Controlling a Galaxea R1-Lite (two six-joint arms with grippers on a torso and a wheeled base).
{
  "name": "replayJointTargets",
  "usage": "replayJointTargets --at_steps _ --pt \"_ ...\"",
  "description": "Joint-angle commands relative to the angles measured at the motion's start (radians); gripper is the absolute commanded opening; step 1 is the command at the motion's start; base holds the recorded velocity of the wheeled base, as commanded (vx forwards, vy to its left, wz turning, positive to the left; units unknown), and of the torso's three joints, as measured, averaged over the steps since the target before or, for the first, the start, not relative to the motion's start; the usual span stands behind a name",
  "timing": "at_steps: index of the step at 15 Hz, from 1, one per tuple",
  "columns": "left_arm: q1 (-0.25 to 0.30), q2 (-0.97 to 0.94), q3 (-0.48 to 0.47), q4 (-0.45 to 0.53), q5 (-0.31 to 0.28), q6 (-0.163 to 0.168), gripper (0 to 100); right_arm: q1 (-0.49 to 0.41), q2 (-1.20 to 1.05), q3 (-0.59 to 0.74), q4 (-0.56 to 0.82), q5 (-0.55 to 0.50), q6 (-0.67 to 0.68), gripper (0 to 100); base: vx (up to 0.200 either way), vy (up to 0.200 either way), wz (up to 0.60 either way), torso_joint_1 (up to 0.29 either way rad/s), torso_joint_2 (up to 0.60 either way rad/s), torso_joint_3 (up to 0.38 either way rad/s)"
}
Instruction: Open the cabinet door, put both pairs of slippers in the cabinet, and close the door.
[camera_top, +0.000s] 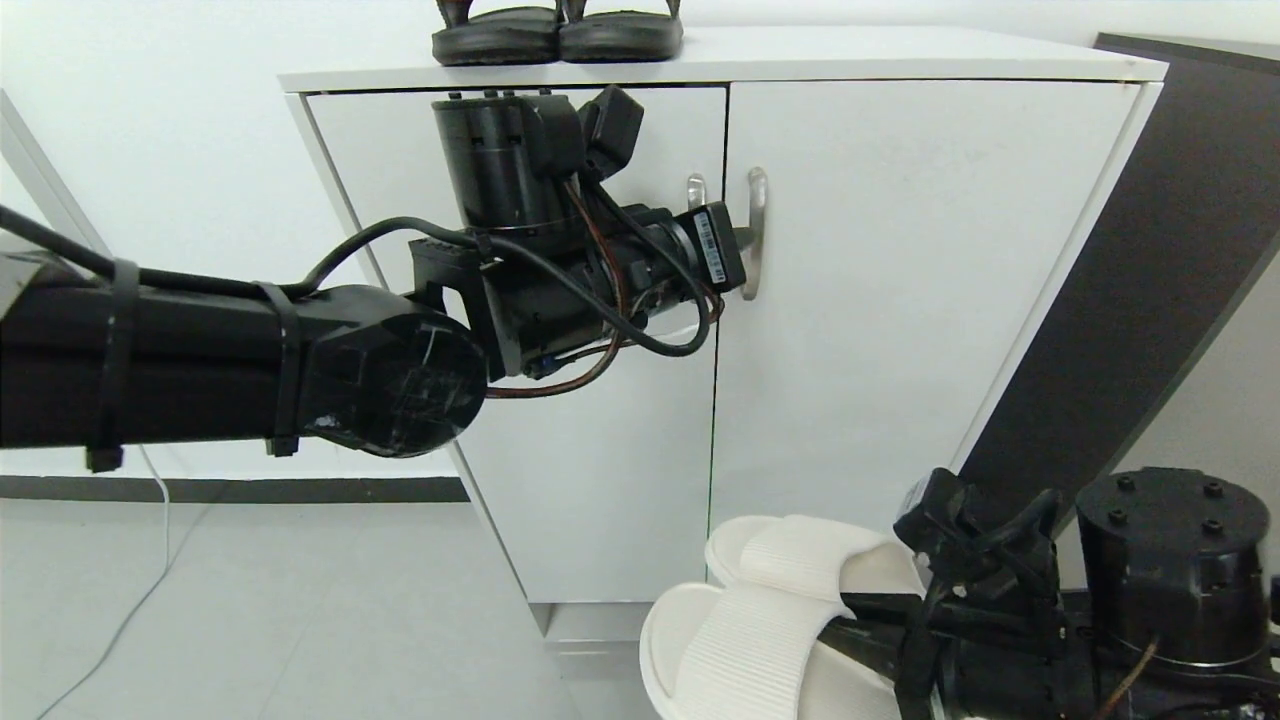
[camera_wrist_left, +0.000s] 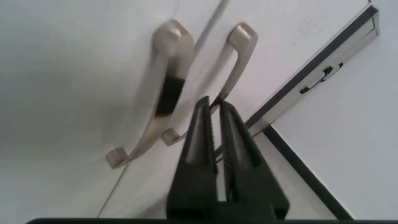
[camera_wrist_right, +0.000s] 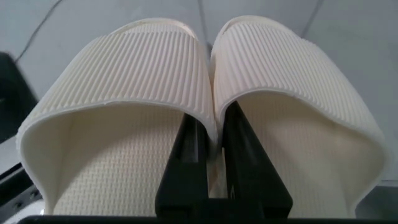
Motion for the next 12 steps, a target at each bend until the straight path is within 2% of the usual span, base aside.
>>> replayJointTargets --at_steps 1,4,7,11,12 --pt "-0.018 -0.045 0.044 -0.009 -0.006 -0.001 0 0.001 -0.021 0.030 -0.004 0.039 -0.030 0 0.000 0.000 0.00 0.000 0.00 0.000" --pt "-0.052 -0.100 0.106 -0.021 -0.007 -0.001 0 0.020 -0.024 0.059 -0.036 0.065 -0.050 0 0.000 0.000 0.00 0.000 0.00 0.000" --pt "-0.063 -0.116 0.126 -0.020 -0.003 0.007 0 0.024 -0.021 0.062 -0.055 0.062 -0.050 0 0.000 0.000 0.00 0.000 0.00 0.000" --pt "-0.009 -0.114 0.101 0.023 -0.012 0.002 0 0.024 -0.015 0.062 -0.055 0.055 -0.051 0 0.000 0.000 0.00 0.000 0.00 0.000" --pt "-0.004 -0.112 0.101 0.025 -0.019 0.002 100 0.024 -0.015 0.062 -0.055 0.055 -0.051 0 0.000 0.000 0.00 0.000 0.00 0.000"
